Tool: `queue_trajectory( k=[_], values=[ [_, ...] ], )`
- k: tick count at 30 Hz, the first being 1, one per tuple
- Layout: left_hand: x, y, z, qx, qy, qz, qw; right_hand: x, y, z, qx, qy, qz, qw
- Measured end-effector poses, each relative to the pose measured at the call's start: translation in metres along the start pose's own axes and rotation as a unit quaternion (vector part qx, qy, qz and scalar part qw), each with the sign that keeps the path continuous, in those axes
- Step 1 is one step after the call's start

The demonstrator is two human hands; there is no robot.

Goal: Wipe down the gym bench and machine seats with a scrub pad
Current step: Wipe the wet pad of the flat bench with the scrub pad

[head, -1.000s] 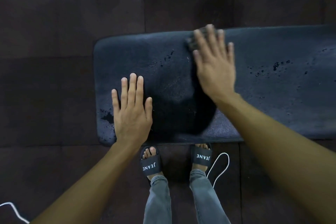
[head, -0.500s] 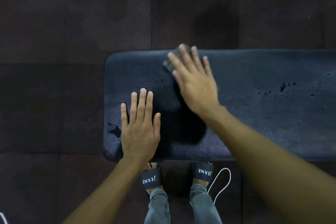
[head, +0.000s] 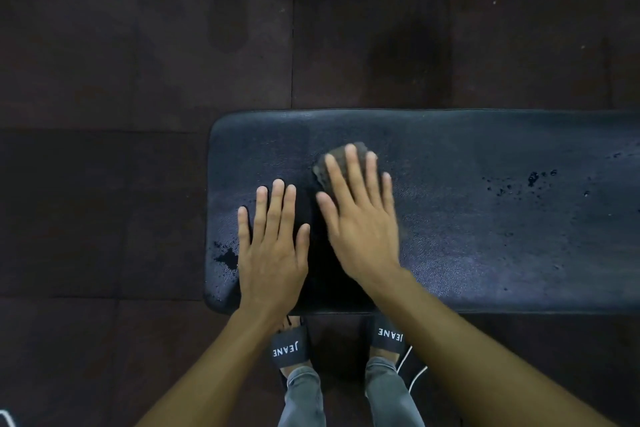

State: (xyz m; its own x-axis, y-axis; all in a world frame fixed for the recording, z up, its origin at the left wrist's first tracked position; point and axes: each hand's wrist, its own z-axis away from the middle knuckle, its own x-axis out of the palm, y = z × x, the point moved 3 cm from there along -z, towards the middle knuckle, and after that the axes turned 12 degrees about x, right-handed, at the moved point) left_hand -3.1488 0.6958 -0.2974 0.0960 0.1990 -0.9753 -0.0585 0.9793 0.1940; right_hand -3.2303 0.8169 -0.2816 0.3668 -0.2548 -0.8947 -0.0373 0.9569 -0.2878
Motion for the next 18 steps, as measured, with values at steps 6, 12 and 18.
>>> queue_trajectory(
  k=[6, 12, 18],
  values=[
    [-0.023, 0.020, -0.019, -0.066, 0.044, 0.068, 0.995, -0.043, 0.001, -0.039, 0.010, -0.029, -0.234, 0.972],
    [-0.018, 0.094, -0.087, -0.076, 0.038, 0.084, 0.993, -0.046, 0.078, -0.048, 0.077, 0.002, -0.199, 0.977],
    [0.004, 0.094, -0.119, -0.132, 0.038, 0.044, 0.990, -0.040, 0.083, -0.051, 0.060, 0.021, -0.175, 0.982]
  ],
)
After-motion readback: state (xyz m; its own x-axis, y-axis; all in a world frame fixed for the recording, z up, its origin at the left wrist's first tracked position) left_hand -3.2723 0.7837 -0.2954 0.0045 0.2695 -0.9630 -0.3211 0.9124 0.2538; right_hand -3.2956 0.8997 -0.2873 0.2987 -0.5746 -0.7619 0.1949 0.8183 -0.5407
